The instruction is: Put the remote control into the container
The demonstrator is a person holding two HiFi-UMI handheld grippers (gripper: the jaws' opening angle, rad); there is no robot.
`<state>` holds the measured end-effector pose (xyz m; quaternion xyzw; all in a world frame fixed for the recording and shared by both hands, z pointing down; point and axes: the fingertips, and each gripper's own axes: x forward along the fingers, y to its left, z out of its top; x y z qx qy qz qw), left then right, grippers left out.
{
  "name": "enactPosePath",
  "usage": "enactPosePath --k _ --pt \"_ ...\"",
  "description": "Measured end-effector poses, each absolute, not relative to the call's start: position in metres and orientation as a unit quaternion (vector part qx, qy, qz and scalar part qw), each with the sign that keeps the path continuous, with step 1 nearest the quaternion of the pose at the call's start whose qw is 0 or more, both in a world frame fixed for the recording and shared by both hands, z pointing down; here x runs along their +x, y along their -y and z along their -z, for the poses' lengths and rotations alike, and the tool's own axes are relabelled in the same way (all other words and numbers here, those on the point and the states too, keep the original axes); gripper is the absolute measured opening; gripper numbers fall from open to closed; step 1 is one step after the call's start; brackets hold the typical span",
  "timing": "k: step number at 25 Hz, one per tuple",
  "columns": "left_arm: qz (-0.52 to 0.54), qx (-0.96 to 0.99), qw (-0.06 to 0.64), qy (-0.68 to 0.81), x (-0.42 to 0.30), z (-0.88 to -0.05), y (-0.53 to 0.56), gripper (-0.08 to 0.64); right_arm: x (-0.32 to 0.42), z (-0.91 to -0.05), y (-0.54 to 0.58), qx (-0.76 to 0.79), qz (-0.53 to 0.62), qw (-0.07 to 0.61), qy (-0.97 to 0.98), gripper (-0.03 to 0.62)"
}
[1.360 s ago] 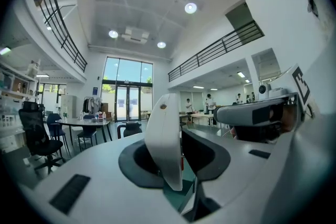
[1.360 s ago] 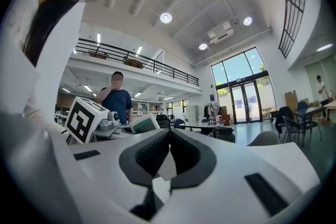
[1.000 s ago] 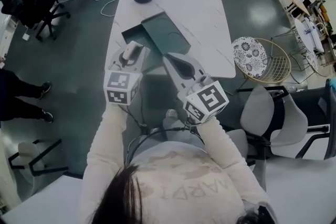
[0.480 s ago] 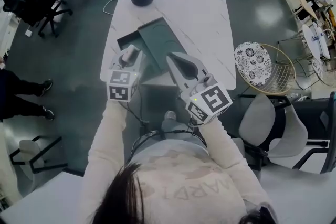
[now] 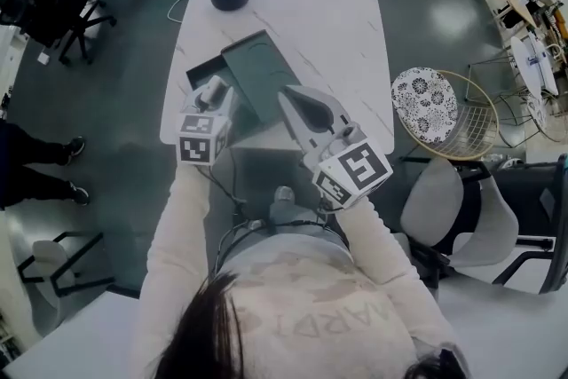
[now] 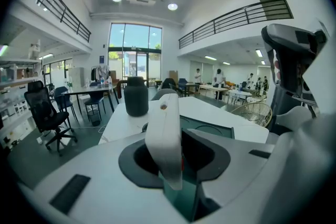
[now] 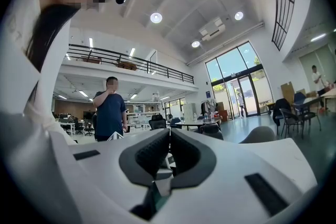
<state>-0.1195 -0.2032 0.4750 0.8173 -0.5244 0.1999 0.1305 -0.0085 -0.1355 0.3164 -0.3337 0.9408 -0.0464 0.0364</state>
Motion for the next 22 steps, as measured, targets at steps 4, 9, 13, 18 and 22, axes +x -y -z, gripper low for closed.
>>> enactPosePath --k 4,9,13,18,22 --pt "-0.202 0.817 0.155 0.518 -0.117 -0.485 0.208 0.106 -0.002 -0.319 0.139 -0.337 0.05 0.034 -0.94 0.017" --pt "-0.217 0.815 0.172 0.509 -0.118 -0.498 0.211 0.106 0.002 -0.323 0.141 -0.34 0.053 0.033 -0.939 0.017" --pt "-0.219 0.817 0.189 0.498 -0.116 -0.507 0.213 0.106 0.004 -0.325 0.141 -0.342 0.055 0.033 -0.938 0.017" --pt "-0.221 0.824 0.211 0.478 -0.112 -0.514 0.217 0.106 0.007 -0.325 0.144 -0.346 0.055 0.031 -0.936 0.017" --pt "-0.223 0.824 0.229 0.467 -0.111 -0.523 0.218 0.106 0.011 -0.328 0.144 -0.35 0.055 0.029 -0.935 0.017"
